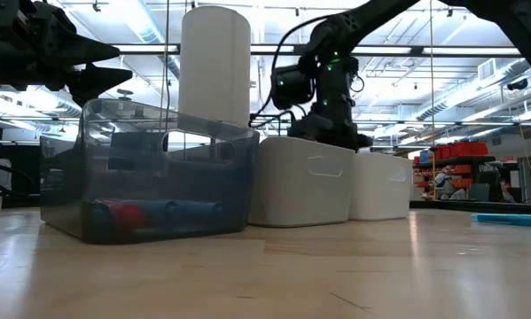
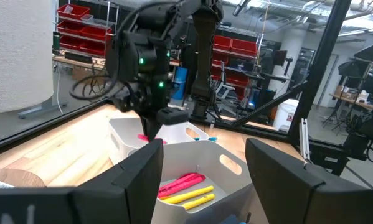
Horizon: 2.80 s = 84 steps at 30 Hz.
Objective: Pick & Place Markers
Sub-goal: Put the pink pen into the white bin, then put the blue pen into the white bin
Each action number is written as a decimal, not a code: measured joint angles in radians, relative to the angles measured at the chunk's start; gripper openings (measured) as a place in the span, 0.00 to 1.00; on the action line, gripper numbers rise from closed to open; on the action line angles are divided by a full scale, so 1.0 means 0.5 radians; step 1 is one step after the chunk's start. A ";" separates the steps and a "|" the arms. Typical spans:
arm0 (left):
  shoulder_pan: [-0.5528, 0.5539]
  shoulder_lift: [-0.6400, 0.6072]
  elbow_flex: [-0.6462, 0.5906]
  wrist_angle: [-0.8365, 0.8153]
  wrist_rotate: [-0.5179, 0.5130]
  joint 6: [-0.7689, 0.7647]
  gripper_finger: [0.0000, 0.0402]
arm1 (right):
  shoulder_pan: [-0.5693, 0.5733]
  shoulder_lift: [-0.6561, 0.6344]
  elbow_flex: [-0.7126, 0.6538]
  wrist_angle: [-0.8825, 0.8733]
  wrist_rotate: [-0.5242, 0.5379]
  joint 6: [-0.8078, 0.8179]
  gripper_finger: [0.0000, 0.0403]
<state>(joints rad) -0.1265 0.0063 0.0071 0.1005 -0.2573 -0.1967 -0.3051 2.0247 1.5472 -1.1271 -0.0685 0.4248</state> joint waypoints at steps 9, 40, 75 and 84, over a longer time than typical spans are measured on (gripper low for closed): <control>0.000 0.000 0.000 0.000 0.000 0.000 0.58 | 0.025 0.005 -0.089 0.158 0.001 0.000 0.03; 0.000 -0.001 0.000 0.000 0.000 0.000 0.58 | 0.070 -0.102 -0.032 0.022 -0.058 0.062 0.43; 0.000 0.000 0.000 0.000 0.000 -0.001 0.58 | 0.556 -1.233 -0.777 -0.191 0.105 0.868 0.39; 0.000 0.000 0.000 0.000 0.000 -0.001 0.58 | 0.721 -1.405 -0.892 -0.299 0.105 1.062 0.39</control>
<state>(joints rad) -0.1265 0.0063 0.0072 0.1005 -0.2571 -0.1972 0.0555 1.3221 1.1012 -1.2765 -0.0162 0.9559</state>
